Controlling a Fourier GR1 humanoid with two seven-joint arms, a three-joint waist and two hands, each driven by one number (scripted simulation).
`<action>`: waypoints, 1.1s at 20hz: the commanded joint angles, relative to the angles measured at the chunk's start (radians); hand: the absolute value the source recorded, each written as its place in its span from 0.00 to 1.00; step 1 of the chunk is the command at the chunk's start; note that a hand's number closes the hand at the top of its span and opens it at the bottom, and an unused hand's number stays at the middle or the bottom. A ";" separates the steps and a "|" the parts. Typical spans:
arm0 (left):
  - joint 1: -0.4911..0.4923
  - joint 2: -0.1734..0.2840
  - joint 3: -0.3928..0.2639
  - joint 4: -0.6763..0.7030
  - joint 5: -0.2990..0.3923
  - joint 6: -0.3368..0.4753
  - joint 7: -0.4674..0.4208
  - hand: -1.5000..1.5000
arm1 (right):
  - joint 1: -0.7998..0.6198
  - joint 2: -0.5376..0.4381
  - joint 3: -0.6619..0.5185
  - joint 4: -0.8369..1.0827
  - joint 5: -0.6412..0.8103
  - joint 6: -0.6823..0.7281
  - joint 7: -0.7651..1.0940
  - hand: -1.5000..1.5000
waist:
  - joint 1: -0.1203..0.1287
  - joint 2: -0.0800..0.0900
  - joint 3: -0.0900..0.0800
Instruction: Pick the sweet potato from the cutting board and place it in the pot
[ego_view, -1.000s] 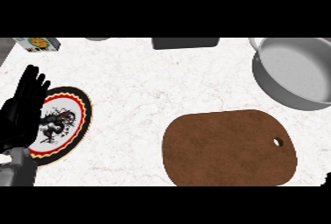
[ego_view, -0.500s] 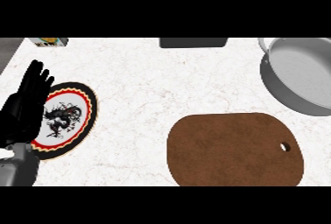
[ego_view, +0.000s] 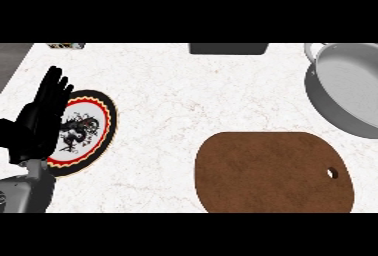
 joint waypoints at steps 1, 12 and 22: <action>0.029 -0.008 0.004 -0.010 0.001 -0.011 -0.015 0.50 | -0.169 0.038 0.118 0.142 0.064 -0.021 0.038 1.00 | 0.016 0.003 0.001; -0.050 -0.002 0.011 0.039 -0.009 -0.017 -0.019 0.50 | -0.390 0.070 0.176 0.449 0.422 -0.417 -0.149 1.00 | 0.027 0.011 0.003; -0.018 -0.034 -0.034 -0.002 -0.031 -0.020 -0.014 0.50 | -0.733 0.174 0.288 0.996 0.617 -0.530 -0.255 1.00 | 0.056 0.018 0.004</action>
